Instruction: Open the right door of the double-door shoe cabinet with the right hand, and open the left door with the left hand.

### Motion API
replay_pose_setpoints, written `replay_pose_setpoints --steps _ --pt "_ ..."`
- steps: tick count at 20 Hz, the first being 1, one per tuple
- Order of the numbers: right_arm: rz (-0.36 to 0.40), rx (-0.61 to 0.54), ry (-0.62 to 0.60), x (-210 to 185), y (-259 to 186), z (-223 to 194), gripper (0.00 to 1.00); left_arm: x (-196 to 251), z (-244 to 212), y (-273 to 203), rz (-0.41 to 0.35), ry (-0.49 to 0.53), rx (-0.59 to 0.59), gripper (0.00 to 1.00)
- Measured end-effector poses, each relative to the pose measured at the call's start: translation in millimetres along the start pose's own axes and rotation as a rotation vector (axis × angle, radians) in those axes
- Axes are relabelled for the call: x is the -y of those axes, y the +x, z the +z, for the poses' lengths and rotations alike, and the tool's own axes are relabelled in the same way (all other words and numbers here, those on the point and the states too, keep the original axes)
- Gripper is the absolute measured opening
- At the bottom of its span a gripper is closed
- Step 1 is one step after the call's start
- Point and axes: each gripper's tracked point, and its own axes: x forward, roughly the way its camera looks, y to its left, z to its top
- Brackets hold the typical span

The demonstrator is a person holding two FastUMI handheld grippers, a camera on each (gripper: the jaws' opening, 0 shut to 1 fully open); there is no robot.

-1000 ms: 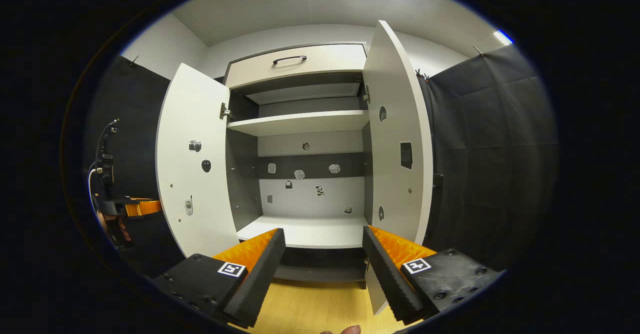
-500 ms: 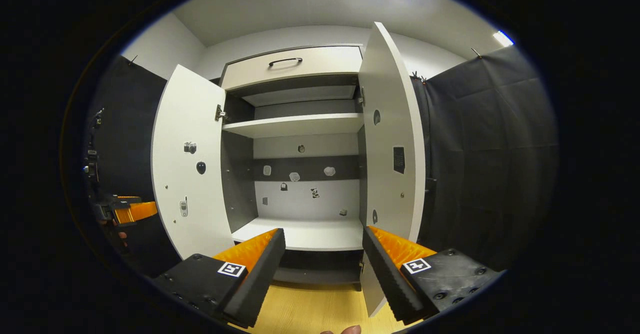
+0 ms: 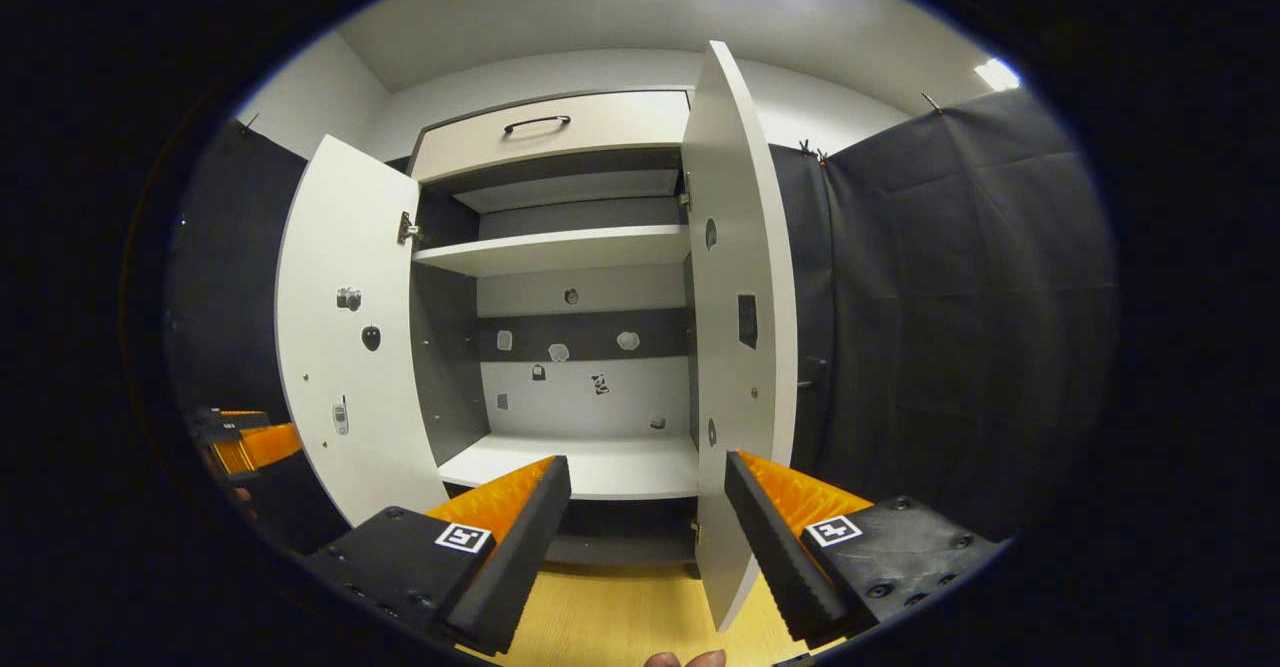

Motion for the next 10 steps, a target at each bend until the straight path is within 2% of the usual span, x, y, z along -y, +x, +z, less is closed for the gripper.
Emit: replay_pose_setpoints --steps 4,10 --pt "-0.011 0.008 -0.024 7 -2 -2 0.98 28 -3 4 -0.047 -0.003 0.001 0.96" --pt "-0.036 0.041 -0.019 13 -1 11 0.98 43 -2 12 -0.044 0.026 0.011 0.96"
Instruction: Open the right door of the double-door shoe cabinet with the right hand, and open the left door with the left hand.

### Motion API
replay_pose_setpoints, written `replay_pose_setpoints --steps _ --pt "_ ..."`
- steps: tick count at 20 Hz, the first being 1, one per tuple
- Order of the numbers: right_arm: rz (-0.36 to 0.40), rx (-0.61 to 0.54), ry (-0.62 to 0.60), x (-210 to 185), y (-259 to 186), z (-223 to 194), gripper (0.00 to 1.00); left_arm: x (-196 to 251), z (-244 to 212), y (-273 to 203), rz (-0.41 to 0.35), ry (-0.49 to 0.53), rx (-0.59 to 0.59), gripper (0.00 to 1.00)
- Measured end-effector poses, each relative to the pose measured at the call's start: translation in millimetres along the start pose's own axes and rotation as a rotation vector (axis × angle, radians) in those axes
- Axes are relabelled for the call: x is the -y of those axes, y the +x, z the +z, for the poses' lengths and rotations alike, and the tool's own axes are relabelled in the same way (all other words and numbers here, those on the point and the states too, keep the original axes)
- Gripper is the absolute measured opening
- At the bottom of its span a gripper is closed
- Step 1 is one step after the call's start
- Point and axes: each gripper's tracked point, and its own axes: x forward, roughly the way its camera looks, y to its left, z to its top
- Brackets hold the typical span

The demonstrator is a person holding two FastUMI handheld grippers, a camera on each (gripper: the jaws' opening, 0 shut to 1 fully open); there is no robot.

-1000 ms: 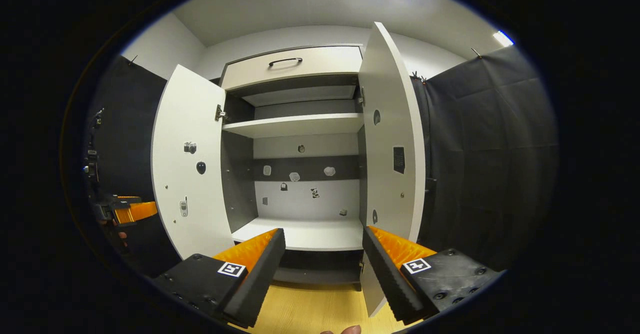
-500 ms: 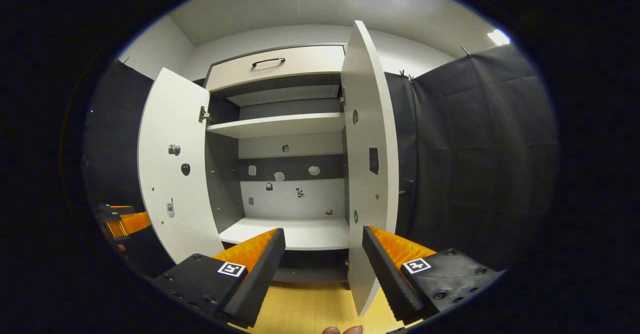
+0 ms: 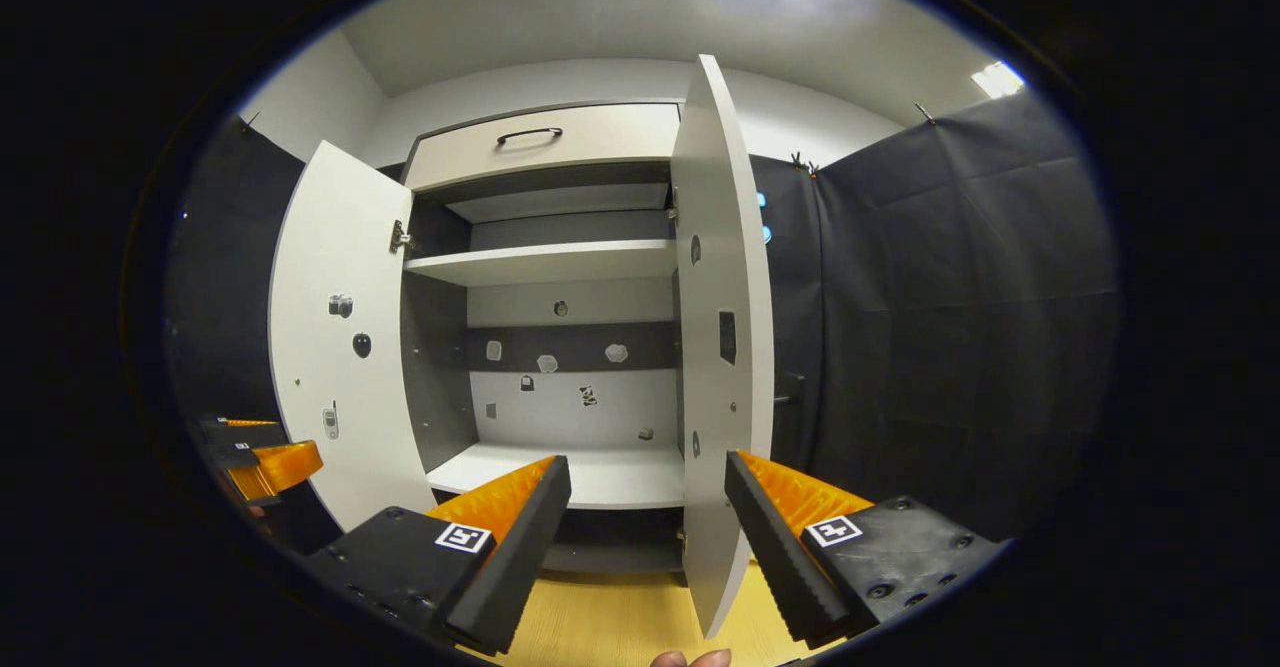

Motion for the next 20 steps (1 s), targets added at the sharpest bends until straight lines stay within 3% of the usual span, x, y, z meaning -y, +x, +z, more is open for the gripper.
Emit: replay_pose_setpoints --steps 12,20 --pt "0.056 0.033 -0.044 -10 -18 13 0.98 25 0 -6 -0.049 0.019 -0.031 0.96" --pt "0.086 0.042 -0.024 -19 -25 20 0.98 17 19 -31 -0.004 0.005 0.012 0.96"
